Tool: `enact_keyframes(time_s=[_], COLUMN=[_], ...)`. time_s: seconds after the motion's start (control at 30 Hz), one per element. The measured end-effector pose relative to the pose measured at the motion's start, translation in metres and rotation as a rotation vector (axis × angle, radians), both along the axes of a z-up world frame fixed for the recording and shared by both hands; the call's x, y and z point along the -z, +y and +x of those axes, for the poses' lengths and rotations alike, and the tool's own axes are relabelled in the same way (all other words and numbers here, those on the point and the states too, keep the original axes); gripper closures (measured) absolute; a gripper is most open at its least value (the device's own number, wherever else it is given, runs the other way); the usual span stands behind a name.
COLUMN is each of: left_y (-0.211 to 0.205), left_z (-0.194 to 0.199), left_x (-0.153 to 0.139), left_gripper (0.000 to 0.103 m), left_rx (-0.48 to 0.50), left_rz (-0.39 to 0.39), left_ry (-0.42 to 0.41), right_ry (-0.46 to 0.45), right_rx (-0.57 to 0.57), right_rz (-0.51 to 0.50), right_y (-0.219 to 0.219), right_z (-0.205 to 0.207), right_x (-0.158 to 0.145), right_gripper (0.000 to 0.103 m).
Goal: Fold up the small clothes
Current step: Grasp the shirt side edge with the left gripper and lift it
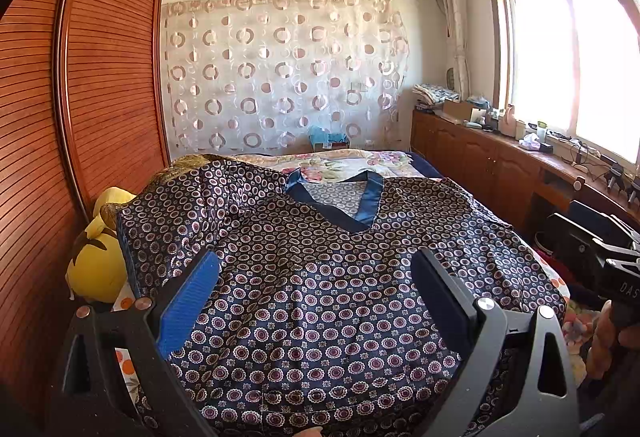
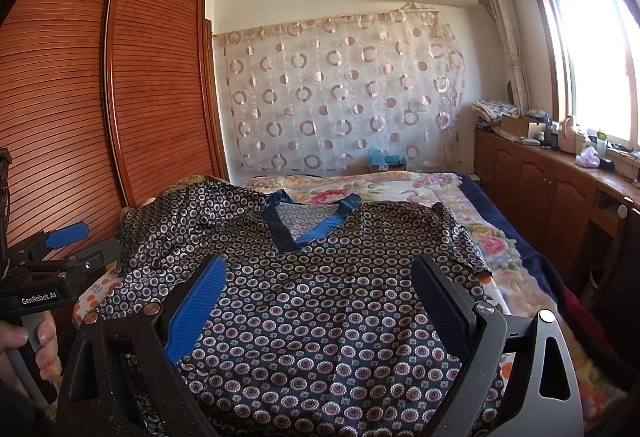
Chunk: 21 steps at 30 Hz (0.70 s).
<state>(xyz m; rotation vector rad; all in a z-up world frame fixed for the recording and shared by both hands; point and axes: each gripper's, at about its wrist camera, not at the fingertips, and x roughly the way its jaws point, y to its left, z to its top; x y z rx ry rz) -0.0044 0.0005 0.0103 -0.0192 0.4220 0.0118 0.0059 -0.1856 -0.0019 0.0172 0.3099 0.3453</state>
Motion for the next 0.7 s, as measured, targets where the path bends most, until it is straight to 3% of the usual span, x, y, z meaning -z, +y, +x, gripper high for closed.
enact_keyframes(time_s=[0.33, 0.7], left_y=[0.009, 0.067], left_z=[0.002, 0.016], left_x=[0.003, 0.04], left_gripper=[0.006, 0.006], left_rx=[-0.016, -0.121], left_rz=[-0.011, -0.018], left_ry=[0.013, 0.096], right_ry=[0.028, 0.112], right_rx=[-0.021, -0.079], right_rz=[-0.009, -0.052], right_y=[0.008, 0.035], right_z=[0.011, 0.052], right_x=[0.011, 0.034], right_gripper=[0.008, 0.009])
